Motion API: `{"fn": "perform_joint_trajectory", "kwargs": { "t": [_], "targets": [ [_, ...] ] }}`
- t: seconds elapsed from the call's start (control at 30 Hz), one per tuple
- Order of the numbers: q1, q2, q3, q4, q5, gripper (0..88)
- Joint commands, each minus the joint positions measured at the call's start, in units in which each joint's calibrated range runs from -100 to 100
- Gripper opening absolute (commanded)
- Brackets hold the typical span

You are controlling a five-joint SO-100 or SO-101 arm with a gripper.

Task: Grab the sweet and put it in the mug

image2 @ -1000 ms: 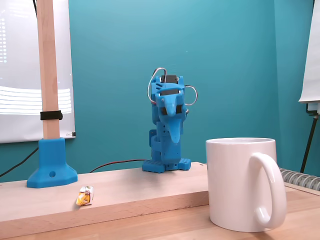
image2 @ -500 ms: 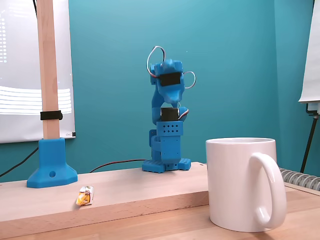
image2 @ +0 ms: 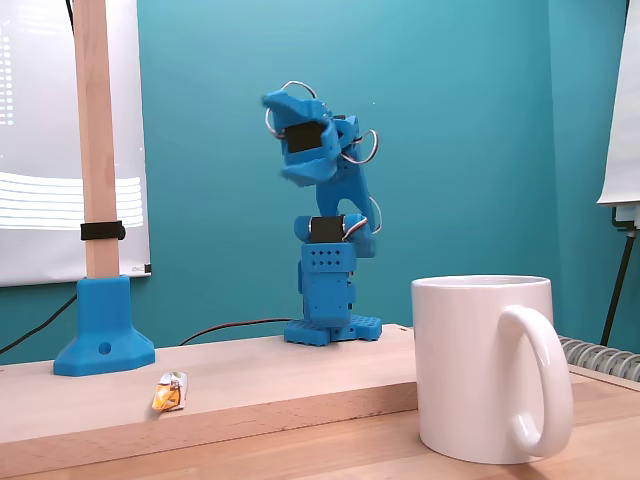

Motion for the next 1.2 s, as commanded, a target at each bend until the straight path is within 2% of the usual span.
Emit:
{"fn": "perform_joint_trajectory", "kwargs": {
  "t": [0.0, 0.37, 0.53, 0.77, 1.17],
  "targets": [
    [3.12, -0.35, 0.88, -0.39, 0.10, 29.4],
    [4.50, -0.27, 13.73, 0.26, 0.10, 29.4],
    [4.50, 0.77, 13.73, -0.55, 0.10, 29.5],
    [4.29, 2.66, 9.44, -0.71, 0.10, 29.5],
    [3.92, 31.66, -12.14, 0.10, -0.24, 29.5]
  ]
}}
